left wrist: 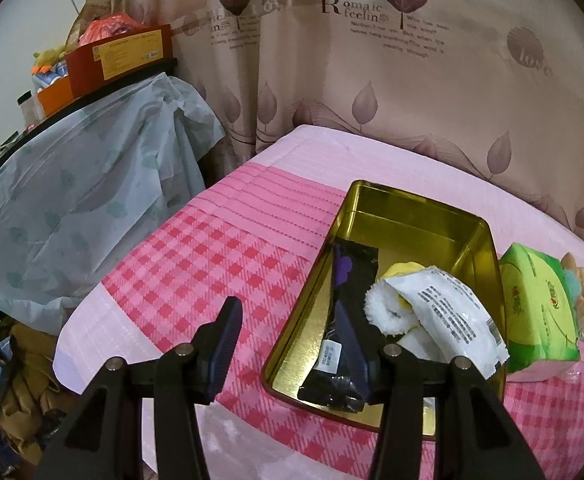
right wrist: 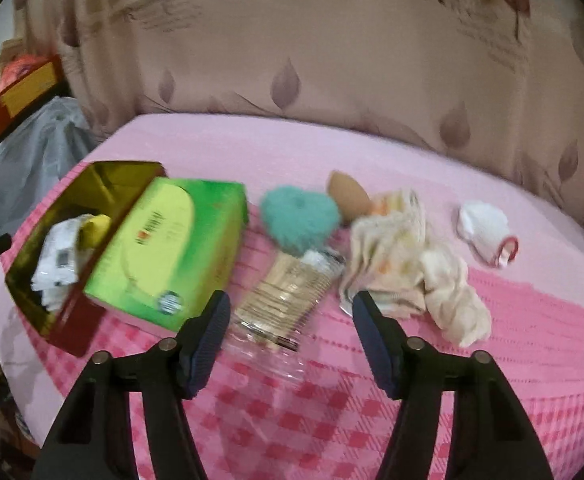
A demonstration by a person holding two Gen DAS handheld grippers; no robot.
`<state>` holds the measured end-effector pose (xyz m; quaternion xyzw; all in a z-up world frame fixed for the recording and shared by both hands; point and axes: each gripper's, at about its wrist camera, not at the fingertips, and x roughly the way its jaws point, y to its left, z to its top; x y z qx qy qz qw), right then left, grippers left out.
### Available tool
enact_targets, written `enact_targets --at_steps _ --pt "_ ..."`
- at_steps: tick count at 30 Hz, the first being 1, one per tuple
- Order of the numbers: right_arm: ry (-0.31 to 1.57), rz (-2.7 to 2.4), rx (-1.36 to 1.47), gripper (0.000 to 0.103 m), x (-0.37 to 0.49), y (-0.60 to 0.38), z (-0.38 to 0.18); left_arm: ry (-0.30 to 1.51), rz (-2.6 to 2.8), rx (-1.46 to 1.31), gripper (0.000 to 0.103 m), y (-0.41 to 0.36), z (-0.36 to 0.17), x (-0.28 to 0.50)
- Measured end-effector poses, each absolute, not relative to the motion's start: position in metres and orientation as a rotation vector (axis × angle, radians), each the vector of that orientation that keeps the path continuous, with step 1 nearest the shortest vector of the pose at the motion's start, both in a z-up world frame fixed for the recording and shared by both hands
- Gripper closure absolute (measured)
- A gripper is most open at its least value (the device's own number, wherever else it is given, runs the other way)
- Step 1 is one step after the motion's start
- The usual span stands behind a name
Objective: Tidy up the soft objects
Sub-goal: 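Move the right tool to the bagged cotton swabs and grasp them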
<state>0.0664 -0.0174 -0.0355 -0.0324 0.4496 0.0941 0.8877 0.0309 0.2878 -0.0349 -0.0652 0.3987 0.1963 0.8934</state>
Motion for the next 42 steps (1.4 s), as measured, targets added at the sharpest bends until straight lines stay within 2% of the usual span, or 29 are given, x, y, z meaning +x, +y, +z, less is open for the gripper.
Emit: enact_targets --at_steps 4,12,24,30,32,35,42 --pt "0.974 0.200 -0.042 0.046 0.075 -0.022 -0.053 0.835 0.405 -0.125 0.054 0.286 -0.037 0.032" --pt "1.031 0.181 -0.010 0.046 0.099 -0.019 -0.084 0.844 0.401 -0.122 0.054 0.285 -0.040 0.034" --pt "1.049 0.175 -0.037 0.042 0.111 0.005 -0.100 0.854 0.396 -0.116 0.054 0.281 -0.044 0.036" --pt "1.032 0.176 -0.099 0.051 0.107 0.010 -0.102 0.853 0.396 -0.113 0.054 0.281 -0.044 0.036" --pt "1.029 0.176 -0.111 0.059 0.105 0.011 -0.102 0.853 0.396 -0.112 0.054 0.281 -0.044 0.036" --pt "1.027 0.183 -0.115 0.065 0.100 0.010 -0.101 0.853 0.396 -0.107 0.054 0.280 -0.044 0.038" --pt "1.037 0.210 -0.105 0.073 0.077 -0.006 -0.098 0.851 0.397 -0.101 0.054 0.279 -0.044 0.038"
